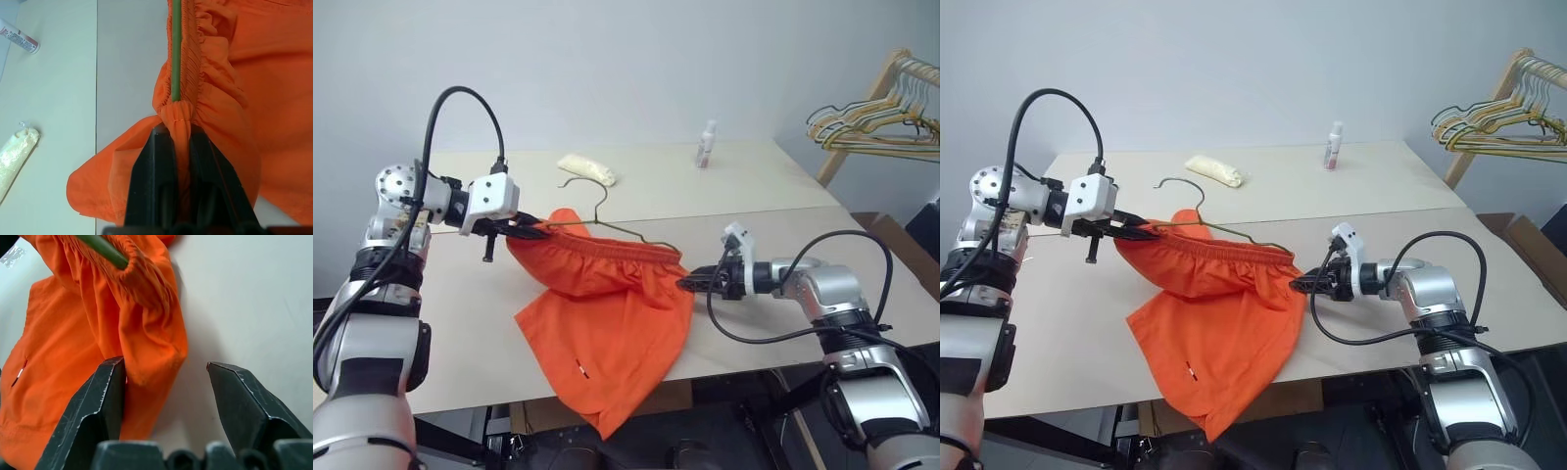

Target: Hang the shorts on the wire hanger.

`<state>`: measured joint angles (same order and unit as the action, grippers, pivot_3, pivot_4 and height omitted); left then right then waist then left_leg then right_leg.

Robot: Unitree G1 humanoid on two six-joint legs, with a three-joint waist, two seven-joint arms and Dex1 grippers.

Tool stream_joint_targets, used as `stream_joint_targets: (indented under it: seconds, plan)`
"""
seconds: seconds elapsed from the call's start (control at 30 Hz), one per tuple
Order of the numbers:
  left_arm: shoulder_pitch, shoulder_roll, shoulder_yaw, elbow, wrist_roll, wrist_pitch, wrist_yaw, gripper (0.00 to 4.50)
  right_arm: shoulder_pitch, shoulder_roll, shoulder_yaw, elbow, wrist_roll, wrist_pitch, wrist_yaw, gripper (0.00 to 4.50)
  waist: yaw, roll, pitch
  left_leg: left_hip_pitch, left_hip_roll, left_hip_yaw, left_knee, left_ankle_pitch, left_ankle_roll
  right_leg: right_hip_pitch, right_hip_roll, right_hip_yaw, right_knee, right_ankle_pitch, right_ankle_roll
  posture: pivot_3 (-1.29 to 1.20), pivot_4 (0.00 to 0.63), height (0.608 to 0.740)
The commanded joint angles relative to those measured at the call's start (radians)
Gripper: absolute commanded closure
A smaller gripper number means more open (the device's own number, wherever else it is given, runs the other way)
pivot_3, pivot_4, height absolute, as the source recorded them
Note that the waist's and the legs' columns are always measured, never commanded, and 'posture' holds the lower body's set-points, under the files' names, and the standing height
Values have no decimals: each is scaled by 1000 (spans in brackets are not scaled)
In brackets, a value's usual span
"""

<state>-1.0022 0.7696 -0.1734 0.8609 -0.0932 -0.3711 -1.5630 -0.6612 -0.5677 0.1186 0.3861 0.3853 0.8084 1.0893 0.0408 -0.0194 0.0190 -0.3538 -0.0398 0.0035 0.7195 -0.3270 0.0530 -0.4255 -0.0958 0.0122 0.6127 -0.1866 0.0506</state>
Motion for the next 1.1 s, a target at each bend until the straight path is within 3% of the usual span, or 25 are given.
stream_joint_targets:
  seconds: [0.03,0.27,0.53,1.1]
  plan:
    - [-32,2,32,1,1,-20,11,4500,-47,7,-25,9,8,-15,9,1978,-1,0,0,0,0,0,0,0,0,0,0,0,0,0,0,127,0,740]
    - [-33,0,36,12,6,-29,9,4500,-44,5,-29,0,6,-22,10,4450,-1,0,0,0,0,0,0,0,0,0,0,0,0,0,0,128,0,740]
    - [-32,20,34,5,5,-24,-24,4500,-35,-35,-17,-19,-65,-104,-17,4485,-1,0,0,0,0,0,0,0,0,0,0,0,0,0,0,132,0,740]
    - [-52,2,8,55,103,-72,81,4500,-57,-195,-37,-114,-110,-304,82,4485,-1,0,0,0,0,0,0,-1,1,0,0,0,0,0,0,115,0,740]
